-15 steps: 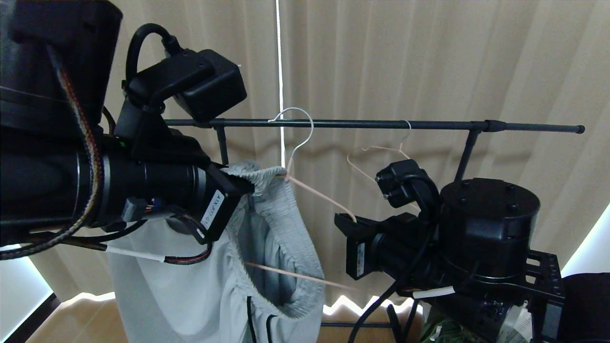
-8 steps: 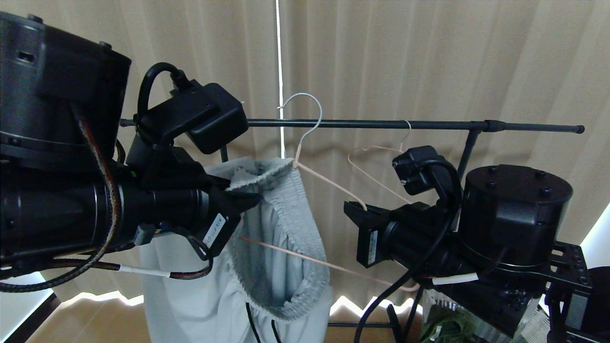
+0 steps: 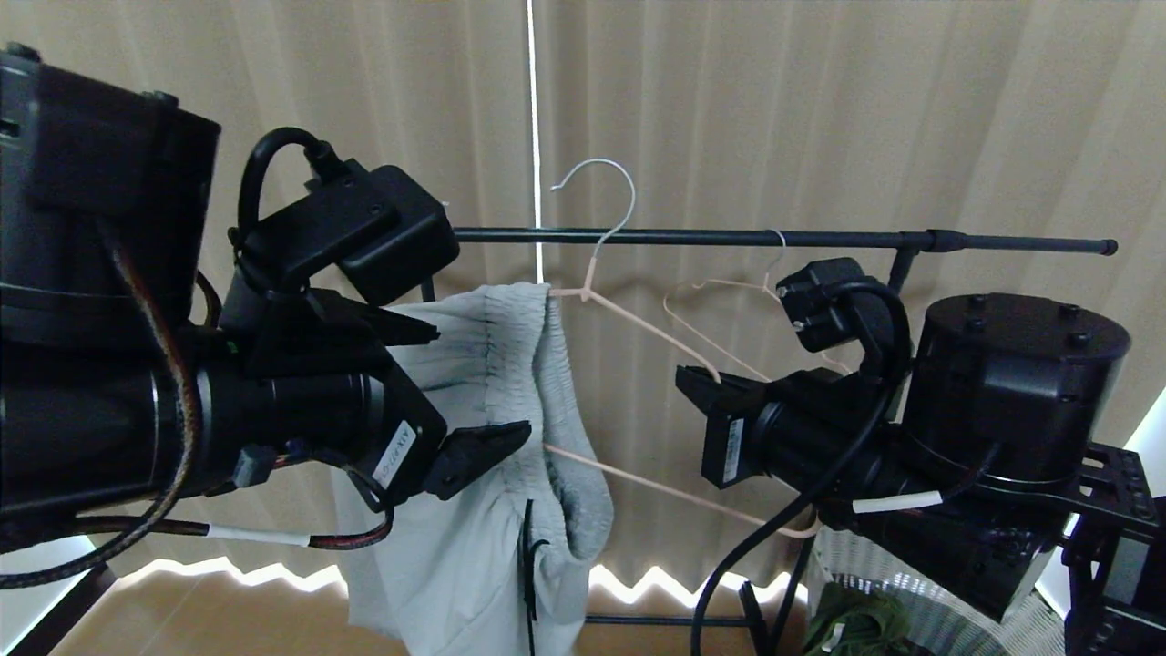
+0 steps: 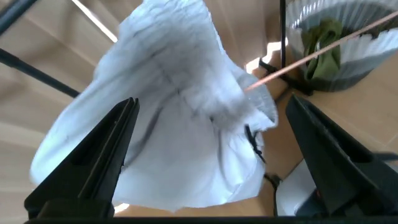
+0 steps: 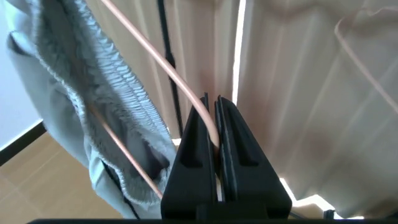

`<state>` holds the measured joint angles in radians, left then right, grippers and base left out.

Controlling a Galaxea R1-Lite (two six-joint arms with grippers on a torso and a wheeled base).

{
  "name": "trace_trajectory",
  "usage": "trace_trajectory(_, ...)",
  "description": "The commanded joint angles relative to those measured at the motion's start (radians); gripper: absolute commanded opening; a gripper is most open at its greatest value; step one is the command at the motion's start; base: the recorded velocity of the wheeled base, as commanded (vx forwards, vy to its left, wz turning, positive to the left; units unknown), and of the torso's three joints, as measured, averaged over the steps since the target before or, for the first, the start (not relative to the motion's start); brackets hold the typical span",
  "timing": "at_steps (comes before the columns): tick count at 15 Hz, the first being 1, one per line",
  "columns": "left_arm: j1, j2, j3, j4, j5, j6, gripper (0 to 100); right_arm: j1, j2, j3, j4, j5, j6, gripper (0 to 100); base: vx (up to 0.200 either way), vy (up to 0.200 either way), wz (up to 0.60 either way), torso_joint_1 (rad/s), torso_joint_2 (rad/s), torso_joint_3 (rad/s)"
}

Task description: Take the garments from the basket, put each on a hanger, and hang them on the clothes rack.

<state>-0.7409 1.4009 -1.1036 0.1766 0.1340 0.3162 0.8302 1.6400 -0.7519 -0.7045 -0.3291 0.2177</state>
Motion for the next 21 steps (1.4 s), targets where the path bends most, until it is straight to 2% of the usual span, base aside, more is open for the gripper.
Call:
trace_trajectory(1,0.000,-0.054,0.059,-0.046,-0.004,0.004,100,-0.025,-0.026,0.003,0.000,0.009,0.000,0,0.000,0.000,0.00,0.000,0.00,0.000)
trace_trajectory(2,0.000,-0.068,0.080,-0.072,-0.004,0.006,100,-0.034,-0.035,0.003,0.002,0.010,-0.003,0,0.000,0.000,0.00,0.000,0.00,0.000)
trace_trajectory(3,0.008,-0.099,0.131,-0.140,-0.004,0.044,100,-0.069,-0.055,0.005,0.003,0.013,-0.031,0,0.000,0.000,0.00,0.000,0.00,0.000)
trace_trajectory(5,0.057,-0.117,0.160,-0.212,-0.007,0.116,100,-0.111,-0.086,0.031,0.003,0.044,-0.077,0,0.000,0.000,0.00,0.000,0.00,0.000)
trace_trajectory(6,0.087,-0.115,0.159,-0.243,-0.008,0.162,100,-0.117,-0.112,0.052,0.003,0.085,-0.089,0,0.000,0.000,0.00,0.000,0.00,0.000)
trace_trajectory(7,0.146,-0.112,0.162,-0.273,-0.021,0.259,100,-0.122,-0.149,0.092,0.003,0.133,-0.092,0,0.000,0.000,0.00,0.000,0.00,0.000)
trace_trajectory(8,0.178,-0.112,0.166,-0.281,-0.080,0.333,100,-0.122,-0.157,0.118,0.002,0.142,-0.092,0,0.000,0.000,0.00,0.000,0.00,0.000)
trace_trajectory(9,0.195,-0.112,0.168,-0.281,-0.151,0.385,100,-0.122,-0.158,0.135,0.000,0.142,-0.090,0,0.000,0.000,0.00,0.000,0.00,0.000)
trace_trajectory(10,0.196,-0.106,0.168,-0.281,-0.188,0.423,100,-0.120,-0.158,0.143,0.000,0.144,-0.089,0,0.000,0.000,0.00,0.000,0.00,0.000)
trace_trajectory(12,0.193,-0.065,0.163,-0.292,-0.192,0.468,100,-0.117,-0.155,0.141,-0.001,0.148,-0.089,0,0.000,0.000,0.00,0.000,0.00,0.000)
trace_trajectory(16,0.192,0.040,0.168,-0.454,-0.194,0.534,100,-0.082,-0.157,0.143,-0.013,0.179,-0.089,0,0.000,0.000,0.00,0.000,0.00,0.000)
trace_trajectory(21,0.196,0.072,0.165,-0.491,-0.192,0.566,100,-0.008,-0.158,0.151,-0.052,0.182,-0.089,0,0.000,0.000,0.00,0.000,0.00,0.000)
